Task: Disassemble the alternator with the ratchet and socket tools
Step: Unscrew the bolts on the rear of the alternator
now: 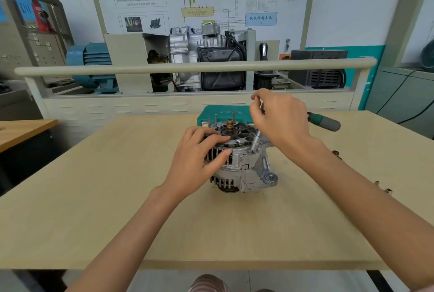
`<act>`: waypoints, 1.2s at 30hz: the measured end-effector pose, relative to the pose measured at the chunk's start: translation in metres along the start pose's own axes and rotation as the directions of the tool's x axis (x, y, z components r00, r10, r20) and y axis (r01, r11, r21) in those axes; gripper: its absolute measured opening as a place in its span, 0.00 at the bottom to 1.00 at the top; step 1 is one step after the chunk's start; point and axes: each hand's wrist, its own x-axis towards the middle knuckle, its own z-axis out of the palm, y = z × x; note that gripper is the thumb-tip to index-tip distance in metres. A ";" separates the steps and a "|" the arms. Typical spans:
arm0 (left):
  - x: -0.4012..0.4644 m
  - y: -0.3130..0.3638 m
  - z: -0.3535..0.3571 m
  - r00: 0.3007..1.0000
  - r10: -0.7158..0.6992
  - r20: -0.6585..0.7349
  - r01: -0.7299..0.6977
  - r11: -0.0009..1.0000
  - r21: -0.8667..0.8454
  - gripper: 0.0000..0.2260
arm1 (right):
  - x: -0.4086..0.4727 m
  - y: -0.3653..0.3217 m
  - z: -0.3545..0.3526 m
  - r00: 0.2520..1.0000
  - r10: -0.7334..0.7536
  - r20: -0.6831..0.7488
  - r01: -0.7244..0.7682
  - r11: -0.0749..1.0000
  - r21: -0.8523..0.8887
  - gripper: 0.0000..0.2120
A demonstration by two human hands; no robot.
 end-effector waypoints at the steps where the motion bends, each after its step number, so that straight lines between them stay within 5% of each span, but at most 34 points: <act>1: 0.000 0.001 0.000 1.000 -0.005 -0.006 0.005 1.000 0.006 0.20 | 0.000 -0.001 0.000 1.000 -0.014 -0.002 0.014 1.000 -0.025 0.12; 12: 0.005 0.006 -0.005 0.999 0.022 0.027 -0.023 1.000 0.015 0.18 | 0.003 -0.013 -0.006 0.977 -0.189 0.099 0.197 0.978 -0.073 0.10; 20: 0.026 0.021 -0.012 0.955 0.022 0.295 0.105 0.907 -0.408 0.12 | 0.001 -0.027 -0.006 0.949 -0.292 0.120 0.300 0.952 -0.056 0.19; 26: 0.028 0.015 -0.014 0.931 -0.093 0.354 0.271 0.824 -0.497 0.12 | 0.002 -0.041 -0.005 0.934 -0.333 0.126 0.343 0.937 -0.061 0.15; 36: 0.031 0.022 -0.018 0.947 -0.042 0.319 0.215 0.821 -0.529 0.04 | 0.008 -0.038 -0.011 0.877 -0.439 0.196 0.430 0.898 0.092 0.11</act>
